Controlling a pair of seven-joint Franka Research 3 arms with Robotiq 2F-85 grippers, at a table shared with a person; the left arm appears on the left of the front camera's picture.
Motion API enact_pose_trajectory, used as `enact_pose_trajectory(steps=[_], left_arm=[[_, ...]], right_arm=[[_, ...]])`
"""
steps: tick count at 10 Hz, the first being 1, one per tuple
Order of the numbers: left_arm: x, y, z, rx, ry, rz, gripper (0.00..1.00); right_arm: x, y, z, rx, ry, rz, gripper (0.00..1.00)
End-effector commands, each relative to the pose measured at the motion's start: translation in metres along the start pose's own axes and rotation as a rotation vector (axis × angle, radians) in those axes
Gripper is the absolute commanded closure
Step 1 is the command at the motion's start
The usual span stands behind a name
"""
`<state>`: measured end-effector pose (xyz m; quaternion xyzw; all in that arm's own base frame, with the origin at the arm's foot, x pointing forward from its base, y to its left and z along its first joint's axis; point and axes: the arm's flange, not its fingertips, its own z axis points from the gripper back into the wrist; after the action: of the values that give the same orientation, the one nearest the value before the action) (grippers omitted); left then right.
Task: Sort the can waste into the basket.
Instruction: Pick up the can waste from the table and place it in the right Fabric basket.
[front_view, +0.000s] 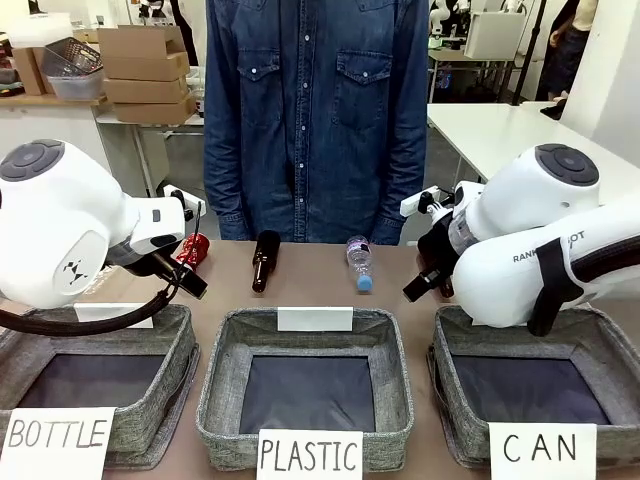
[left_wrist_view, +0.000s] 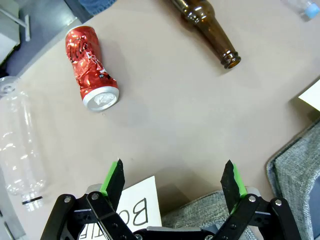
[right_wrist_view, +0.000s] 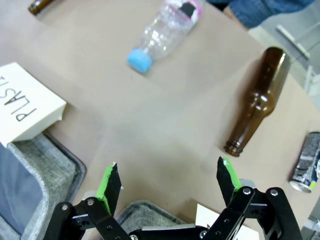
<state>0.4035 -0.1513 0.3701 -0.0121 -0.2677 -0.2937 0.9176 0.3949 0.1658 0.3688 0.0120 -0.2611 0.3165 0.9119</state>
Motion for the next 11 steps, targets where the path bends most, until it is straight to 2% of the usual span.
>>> enact_pose_trajectory(steps=[1,2,3,4,5,6,7,8,9,10,11], left_arm=[[0.009,0.013,0.038,-0.090,0.059,0.000,0.00],[0.011,0.028,0.087,-0.139,0.114,0.099,0.00],[0.003,0.039,0.137,-0.138,0.094,0.135,0.00],[-0.011,0.041,0.179,-0.171,-0.001,0.119,0.00],[-0.021,0.035,0.201,-0.133,-0.052,0.126,0.00],[-0.020,0.026,0.191,-0.030,-0.101,0.123,0.00],[-0.006,0.035,0.179,-0.150,0.007,0.127,0.00],[-0.006,0.035,0.179,-0.150,0.007,0.127,0.00],[-0.011,0.038,0.218,-0.103,-0.061,0.131,0.00],[-0.012,0.050,0.225,-0.295,-0.014,0.149,0.00],[-0.018,0.073,0.232,-0.550,0.004,0.233,0.00]], right_arm=[[0.014,-0.012,0.031,0.070,0.054,-0.069,0.00],[0.019,-0.019,0.071,0.043,0.070,-0.203,0.00],[0.015,-0.025,0.118,0.100,-0.009,-0.266,0.00],[0.004,-0.025,0.159,0.124,-0.084,-0.280,0.00],[-0.010,-0.018,0.188,0.094,-0.178,-0.272,0.00],[-0.017,-0.011,0.193,0.008,-0.273,-0.243,0.00],[0.017,-0.028,0.161,0.108,-0.090,-0.258,0.00],[0.017,-0.029,0.204,0.084,-0.187,-0.259,0.00],[0.015,-0.030,0.189,0.176,-0.080,-0.317,0.00],[0.006,-0.039,0.193,0.323,-0.052,-0.431,0.00],[-0.002,-0.052,0.204,0.578,-0.017,-0.664,0.00]])
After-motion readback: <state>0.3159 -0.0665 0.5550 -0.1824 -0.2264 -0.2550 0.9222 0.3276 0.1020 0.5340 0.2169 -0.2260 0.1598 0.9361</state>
